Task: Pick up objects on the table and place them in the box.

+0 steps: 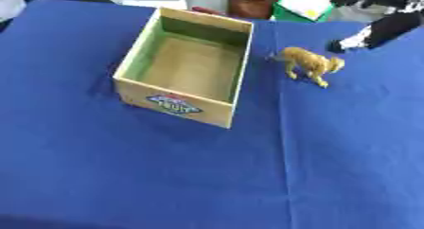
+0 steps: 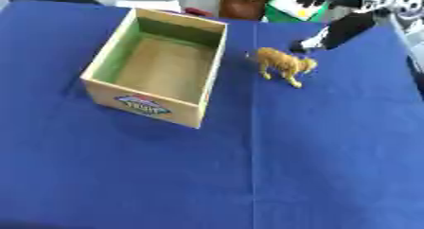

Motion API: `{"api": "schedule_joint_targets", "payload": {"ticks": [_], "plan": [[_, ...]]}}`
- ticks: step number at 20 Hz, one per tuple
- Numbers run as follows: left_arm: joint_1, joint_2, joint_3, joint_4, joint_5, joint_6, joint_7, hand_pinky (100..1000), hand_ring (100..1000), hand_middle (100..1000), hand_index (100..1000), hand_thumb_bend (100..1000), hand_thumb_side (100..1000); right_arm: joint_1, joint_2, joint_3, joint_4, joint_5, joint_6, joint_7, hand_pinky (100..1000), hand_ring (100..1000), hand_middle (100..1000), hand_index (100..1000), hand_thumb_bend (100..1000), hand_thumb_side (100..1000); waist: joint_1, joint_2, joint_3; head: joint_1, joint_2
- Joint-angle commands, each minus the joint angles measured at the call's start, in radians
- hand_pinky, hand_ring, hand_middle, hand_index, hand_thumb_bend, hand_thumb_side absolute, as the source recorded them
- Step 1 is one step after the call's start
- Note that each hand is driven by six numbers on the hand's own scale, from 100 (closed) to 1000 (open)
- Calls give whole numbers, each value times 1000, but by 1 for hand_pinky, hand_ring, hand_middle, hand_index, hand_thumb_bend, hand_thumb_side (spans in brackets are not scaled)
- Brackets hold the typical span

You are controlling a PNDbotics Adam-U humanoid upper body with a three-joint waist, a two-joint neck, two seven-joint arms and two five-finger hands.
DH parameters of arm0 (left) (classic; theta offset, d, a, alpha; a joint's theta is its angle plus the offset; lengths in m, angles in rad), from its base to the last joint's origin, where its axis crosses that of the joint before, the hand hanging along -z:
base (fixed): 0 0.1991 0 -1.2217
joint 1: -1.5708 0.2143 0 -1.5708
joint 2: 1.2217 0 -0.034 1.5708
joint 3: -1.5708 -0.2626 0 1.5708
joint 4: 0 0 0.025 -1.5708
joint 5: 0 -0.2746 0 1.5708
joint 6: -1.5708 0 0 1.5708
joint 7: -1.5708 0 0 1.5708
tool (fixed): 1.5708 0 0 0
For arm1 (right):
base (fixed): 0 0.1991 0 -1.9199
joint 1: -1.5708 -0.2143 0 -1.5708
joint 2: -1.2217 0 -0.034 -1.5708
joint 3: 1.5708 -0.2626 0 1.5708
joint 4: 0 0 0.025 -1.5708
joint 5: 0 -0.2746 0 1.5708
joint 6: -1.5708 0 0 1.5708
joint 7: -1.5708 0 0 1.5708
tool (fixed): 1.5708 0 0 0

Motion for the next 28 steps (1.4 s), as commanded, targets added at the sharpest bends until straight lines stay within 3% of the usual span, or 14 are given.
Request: {"api": "schedule_joint_targets", "payload": {"ticks": [1, 9, 16, 24, 28], "plan": [[-5, 10, 4, -17, 4, 0, -5, 572, 611, 582, 784, 100, 734, -20, -31, -12, 2, 14, 4, 39, 953, 965, 924, 1000, 585, 418, 5, -16, 1, -1, -12], [-4, 8, 4, -17, 6, -1, -4, 572, 611, 582, 786, 100, 735, -24, -28, -2, -2, 29, 43, 55, 941, 987, 945, 1000, 500, 387, 5, -16, 2, -2, -9], [-6, 5, 4, -17, 7, -1, -6, 573, 610, 582, 785, 100, 734, -22, -23, 23, -13, 85, 90, 4, 882, 982, 937, 1000, 630, 446, 3, -12, 3, -26, 2], [-7, -3, 4, -17, 7, -1, -8, 574, 609, 581, 785, 100, 735, -22, 3, 54, -6, 116, 119, -30, 882, 980, 936, 1000, 627, 458, 4, 1, 5, -89, 37], [-7, -7, 5, -17, 6, -2, -8, 574, 608, 580, 786, 100, 735, -26, 19, 60, -1, 123, 125, -48, 884, 984, 939, 1000, 644, 462, 7, 11, 2, -118, 28]]}}
